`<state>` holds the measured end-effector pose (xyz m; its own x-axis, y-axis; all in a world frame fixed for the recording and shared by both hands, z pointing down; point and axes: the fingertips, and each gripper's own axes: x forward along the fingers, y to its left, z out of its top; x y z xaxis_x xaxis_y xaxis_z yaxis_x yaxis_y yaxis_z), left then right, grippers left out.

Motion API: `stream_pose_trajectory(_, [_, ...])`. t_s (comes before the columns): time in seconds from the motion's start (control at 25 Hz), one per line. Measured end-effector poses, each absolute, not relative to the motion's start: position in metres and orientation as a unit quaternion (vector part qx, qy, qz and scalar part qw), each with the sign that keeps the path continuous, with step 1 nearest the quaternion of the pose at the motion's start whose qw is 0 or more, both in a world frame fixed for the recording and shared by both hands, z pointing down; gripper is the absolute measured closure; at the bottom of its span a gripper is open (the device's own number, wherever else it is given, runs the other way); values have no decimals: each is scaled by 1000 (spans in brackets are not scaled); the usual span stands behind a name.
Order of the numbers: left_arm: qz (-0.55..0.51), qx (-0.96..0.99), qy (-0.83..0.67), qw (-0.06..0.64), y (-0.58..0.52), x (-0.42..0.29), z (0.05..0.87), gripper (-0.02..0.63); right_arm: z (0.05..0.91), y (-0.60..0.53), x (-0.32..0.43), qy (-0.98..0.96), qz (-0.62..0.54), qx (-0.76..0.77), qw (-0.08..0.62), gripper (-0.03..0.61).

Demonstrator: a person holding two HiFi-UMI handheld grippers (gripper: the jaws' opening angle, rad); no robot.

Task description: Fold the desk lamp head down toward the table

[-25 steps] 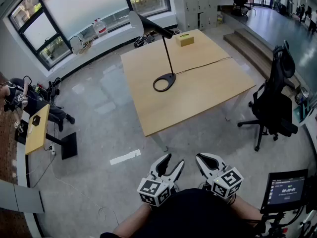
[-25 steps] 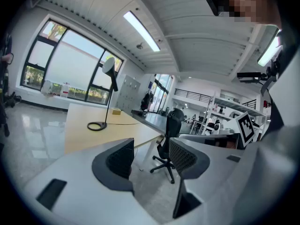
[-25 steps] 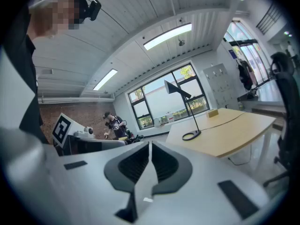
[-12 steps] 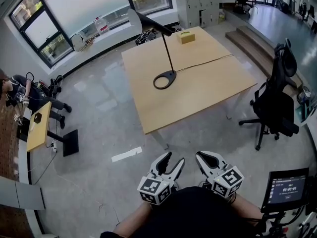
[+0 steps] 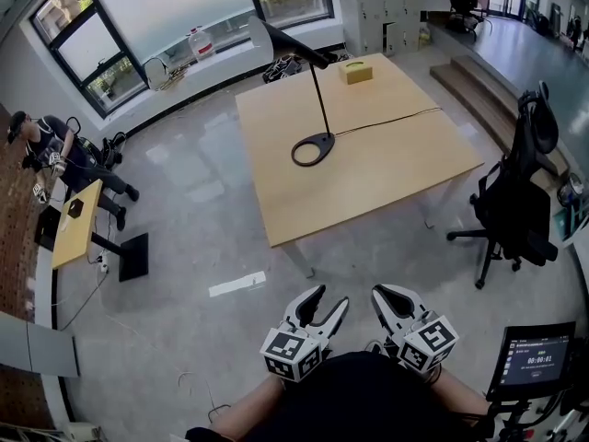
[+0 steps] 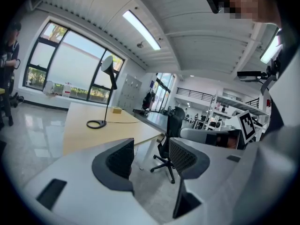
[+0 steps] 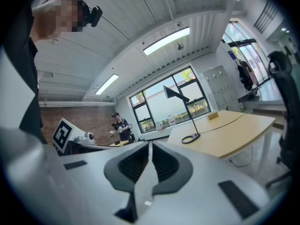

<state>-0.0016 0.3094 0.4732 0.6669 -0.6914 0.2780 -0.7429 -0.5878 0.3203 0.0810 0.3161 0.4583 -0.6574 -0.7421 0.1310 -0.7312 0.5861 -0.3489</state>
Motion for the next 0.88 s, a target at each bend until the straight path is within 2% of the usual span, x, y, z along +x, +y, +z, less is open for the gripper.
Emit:
stream_pose_trajectory(0.52, [79, 880, -424, 198, 323, 49, 479, 371, 466, 321, 131, 899, -207, -385, 32, 558])
stream_pose_trajectory(0.88, [87, 871, -441, 199, 302, 46, 482, 371, 473, 296, 131, 902, -223, -369, 29, 558])
